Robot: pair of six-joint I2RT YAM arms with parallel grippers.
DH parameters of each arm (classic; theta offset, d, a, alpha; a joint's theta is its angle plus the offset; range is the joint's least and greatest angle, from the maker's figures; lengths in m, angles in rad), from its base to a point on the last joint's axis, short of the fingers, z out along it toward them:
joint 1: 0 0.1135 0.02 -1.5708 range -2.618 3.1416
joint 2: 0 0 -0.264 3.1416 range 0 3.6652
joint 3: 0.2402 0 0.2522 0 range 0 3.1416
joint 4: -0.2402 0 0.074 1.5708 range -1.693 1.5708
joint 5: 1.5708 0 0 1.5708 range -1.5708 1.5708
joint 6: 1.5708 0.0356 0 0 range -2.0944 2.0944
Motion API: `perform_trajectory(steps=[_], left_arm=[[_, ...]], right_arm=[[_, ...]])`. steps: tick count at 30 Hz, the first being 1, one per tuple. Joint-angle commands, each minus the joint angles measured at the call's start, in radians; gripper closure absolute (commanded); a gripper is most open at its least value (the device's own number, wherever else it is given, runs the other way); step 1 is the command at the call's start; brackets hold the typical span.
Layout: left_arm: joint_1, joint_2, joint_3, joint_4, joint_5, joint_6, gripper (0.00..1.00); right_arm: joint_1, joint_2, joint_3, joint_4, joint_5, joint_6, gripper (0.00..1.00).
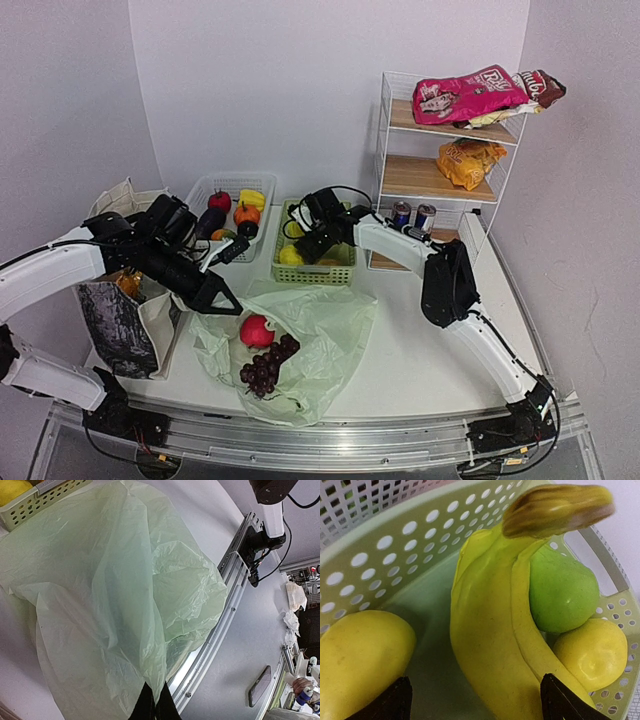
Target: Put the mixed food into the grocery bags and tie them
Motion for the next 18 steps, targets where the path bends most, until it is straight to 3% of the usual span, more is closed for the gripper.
perform_trajectory(steps=[1,5,7,9,13,18], left_arm=[[0.004,0.015,-0.004,0.027,0.000,0.009,1.00],[0.007,0.023,-0.002,0.024,0.001,0.009,1.00],[0.009,0.026,-0.002,0.023,0.001,0.009,1.00],[0.012,0.030,-0.003,0.024,0.002,0.009,1.00],[0.017,0.035,-0.004,0.026,0.003,0.009,1.00],[0.022,0.035,-0.004,0.026,0.005,0.009,1.00]], right_arm=[[-0.008,0.075,0.064,0.069,0.045,-0.147,0.15],[-0.007,0.120,0.080,0.105,0.059,-0.290,0.16],[-0.009,0.127,0.068,0.128,0.062,-0.359,0.21],[-0.009,0.132,0.056,0.147,0.060,-0.404,0.30],[-0.012,0.137,0.040,0.176,0.067,-0.426,0.59],[-0.012,0.072,-0.043,0.230,0.051,-0.438,0.72]])
